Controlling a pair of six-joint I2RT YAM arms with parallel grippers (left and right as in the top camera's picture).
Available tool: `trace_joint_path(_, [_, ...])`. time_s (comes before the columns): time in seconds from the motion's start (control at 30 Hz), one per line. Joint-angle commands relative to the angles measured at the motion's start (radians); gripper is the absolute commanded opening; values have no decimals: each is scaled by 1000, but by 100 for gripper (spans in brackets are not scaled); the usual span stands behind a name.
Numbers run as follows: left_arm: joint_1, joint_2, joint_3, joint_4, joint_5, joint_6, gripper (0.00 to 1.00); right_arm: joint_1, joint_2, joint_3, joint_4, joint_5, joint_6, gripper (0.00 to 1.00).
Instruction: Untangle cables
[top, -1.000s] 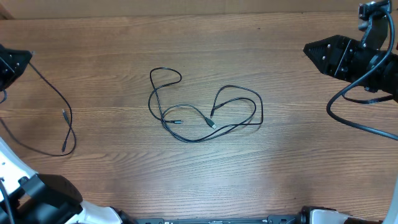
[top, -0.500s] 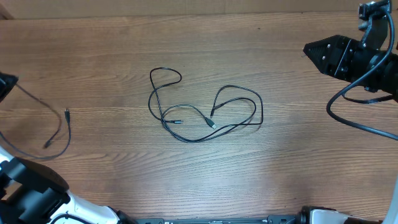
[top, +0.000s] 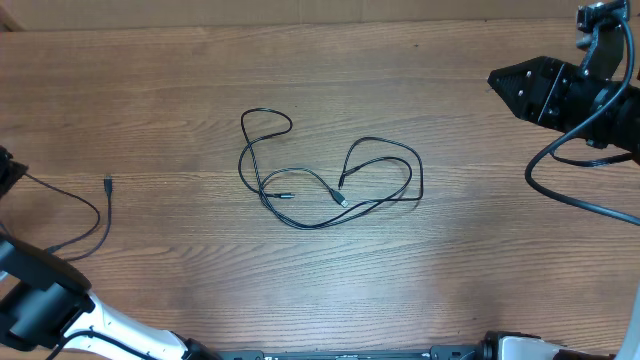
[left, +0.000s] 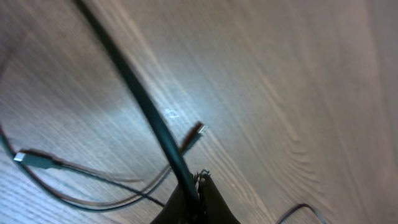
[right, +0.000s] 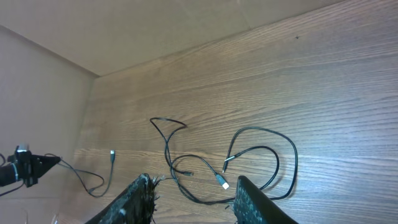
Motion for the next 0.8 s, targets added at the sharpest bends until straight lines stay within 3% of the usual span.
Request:
trace_joint_path(0.0, [1,38,5,-6,-56,-16,4,-2,3,0,3,7,-5,40])
trace_joint_path(0.03, [1,41,5,-6,-56,-16,4,-2,3,0,3,8,-5,40])
trace_joint_path(0.07, [1,46,5,-6,-59,-18,15,-2,3,0,4,8,-5,40])
trace_joint_path(0.13, [1,55,5,-6,-61,-25,48,-2,3,0,6,8,-5,41])
trace_joint_path(0.17, [1,58,5,-6,-60,-26,69,-2,3,0,6,8,-5,40])
trace_joint_path(0.2, [1,62,5,-6,-59,-32,83,-2,3,0,6,8,-5,40])
trace_joint_path(0.3, [1,64,5,-9,-22,-34,99,-2,9,0,6,7,-5,41])
trace_joint_path(0.53, [-1,62,6,9,177,37,100,-2,33,0,6,7,-5,37])
trace_joint_path(0.77, [-63,50,6,-6,204,121,100,-2,42,0,6,8,-5,39])
